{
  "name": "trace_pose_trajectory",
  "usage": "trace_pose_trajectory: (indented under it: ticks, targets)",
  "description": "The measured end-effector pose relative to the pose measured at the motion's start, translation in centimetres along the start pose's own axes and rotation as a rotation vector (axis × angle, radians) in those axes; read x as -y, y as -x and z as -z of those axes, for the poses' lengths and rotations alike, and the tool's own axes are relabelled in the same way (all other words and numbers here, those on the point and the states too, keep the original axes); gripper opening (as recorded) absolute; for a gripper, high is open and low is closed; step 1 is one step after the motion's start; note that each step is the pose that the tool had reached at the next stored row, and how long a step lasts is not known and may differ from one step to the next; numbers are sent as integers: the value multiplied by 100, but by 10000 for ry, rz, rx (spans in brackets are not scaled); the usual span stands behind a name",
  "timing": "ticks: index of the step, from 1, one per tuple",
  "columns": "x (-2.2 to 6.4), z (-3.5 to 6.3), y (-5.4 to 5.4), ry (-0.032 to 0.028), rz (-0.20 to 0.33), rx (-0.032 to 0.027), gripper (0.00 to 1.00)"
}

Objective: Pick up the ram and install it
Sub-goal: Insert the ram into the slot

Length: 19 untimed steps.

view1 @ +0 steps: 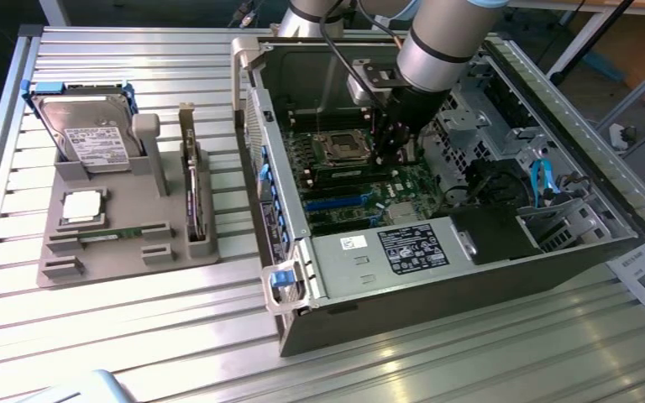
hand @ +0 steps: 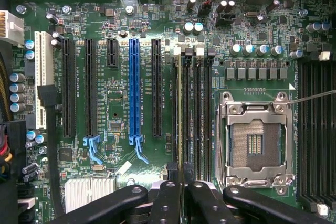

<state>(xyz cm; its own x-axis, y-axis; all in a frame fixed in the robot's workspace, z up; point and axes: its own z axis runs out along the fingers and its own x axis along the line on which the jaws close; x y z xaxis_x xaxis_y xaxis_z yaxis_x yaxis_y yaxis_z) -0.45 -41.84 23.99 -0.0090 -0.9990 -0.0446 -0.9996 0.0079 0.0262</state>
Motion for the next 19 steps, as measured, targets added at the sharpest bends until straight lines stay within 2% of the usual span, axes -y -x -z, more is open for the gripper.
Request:
trace_pose_trajectory:
  ticks: [19]
  targets:
    - [1,-27,-1,0,13,0,12]
